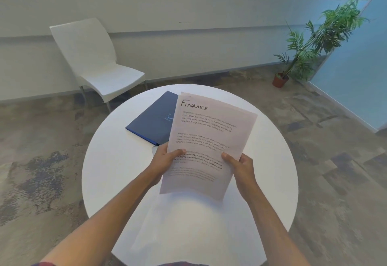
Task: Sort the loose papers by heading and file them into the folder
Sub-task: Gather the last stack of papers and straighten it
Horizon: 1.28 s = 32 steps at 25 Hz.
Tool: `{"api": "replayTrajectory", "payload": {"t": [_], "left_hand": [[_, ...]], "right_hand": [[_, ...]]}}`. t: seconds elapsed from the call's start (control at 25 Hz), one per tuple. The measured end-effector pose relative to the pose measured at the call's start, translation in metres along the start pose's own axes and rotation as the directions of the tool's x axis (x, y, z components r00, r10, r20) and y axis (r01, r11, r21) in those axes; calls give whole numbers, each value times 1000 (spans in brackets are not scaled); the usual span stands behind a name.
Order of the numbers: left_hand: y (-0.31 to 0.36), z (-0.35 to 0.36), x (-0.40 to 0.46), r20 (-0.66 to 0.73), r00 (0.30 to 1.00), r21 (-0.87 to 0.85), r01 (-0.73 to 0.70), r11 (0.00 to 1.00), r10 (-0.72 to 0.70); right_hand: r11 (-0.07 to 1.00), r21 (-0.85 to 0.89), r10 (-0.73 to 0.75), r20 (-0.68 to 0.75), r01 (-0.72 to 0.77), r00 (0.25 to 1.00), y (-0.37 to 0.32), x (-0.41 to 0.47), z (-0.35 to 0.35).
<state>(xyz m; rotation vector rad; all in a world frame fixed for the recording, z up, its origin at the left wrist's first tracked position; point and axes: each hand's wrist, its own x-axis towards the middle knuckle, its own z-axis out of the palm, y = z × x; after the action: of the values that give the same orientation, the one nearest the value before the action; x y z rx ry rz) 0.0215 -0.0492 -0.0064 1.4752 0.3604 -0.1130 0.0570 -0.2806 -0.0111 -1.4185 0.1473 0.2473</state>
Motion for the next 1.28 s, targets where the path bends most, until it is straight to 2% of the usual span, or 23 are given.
{"api": "replayTrajectory", "payload": {"t": [0.28, 0.4, 0.6, 0.72, 1.0, 1.28], "left_hand": [[-1, 0, 3, -79, 995, -8, -58, 998, 57], [3, 2, 4, -73, 994, 31, -82, 996, 84], [12, 5, 7, -47, 979, 186, -188, 964, 200], [17, 7, 6, -59, 967, 213, -229, 950, 247], [22, 12, 7, -102, 979, 155, -162, 975, 179], [20, 12, 9, -72, 983, 129, -161, 978, 171]], "right_hand": [[974, -176, -148, -14, 143, 989, 5, -4, 15], [967, -185, -190, -65, 175, 980, -1, -8, 16], [950, -197, -264, -92, 242, 960, -17, -12, 13], [948, -182, -282, -90, 263, 955, -25, -11, 10], [933, -175, -322, -21, 314, 946, -23, -13, 8], [964, -142, -233, -39, 225, 972, -12, -4, 6]]}}
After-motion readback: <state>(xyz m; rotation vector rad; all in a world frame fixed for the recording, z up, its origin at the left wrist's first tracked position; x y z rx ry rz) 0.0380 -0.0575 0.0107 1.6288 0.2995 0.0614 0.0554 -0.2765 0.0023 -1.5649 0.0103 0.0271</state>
